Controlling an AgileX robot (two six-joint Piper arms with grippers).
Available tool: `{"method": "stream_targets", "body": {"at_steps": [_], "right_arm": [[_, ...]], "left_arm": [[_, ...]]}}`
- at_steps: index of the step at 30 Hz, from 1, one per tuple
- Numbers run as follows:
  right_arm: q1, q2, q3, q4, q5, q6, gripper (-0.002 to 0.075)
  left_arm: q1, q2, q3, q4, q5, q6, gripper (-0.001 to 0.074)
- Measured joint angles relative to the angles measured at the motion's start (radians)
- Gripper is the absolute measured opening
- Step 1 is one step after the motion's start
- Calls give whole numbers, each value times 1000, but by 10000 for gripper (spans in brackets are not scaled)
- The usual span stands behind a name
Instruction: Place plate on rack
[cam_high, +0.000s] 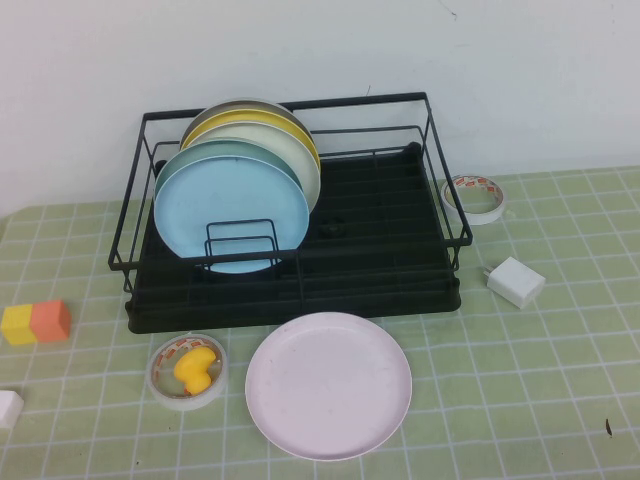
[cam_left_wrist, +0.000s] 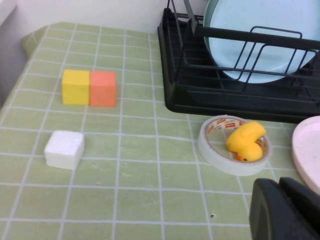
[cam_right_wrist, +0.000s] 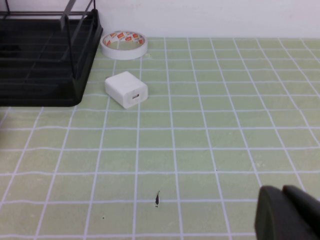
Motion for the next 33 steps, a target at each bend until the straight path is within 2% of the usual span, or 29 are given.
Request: {"method": "stream_targets", "body": {"at_steps": [9, 20, 24, 27, 33], "right_arm": [[0, 0, 0, 0, 0, 0, -2], [0, 0, 0, 0, -3, 0, -2], [0, 0, 9, 0, -58, 0, -2], [0, 0, 11, 0, -166, 0, -2], [0, 0, 11, 0, -547, 0, -2]], "left_arm": [[0, 0, 0, -94, 0, -2, -3], [0, 0, 0, -100, 0, -2, -2], [0, 0, 0, -100, -17, -2, -3], [0, 0, 4, -100, -107, -2, -2], [0, 0, 4, -100, -539, -2, -3]]}}
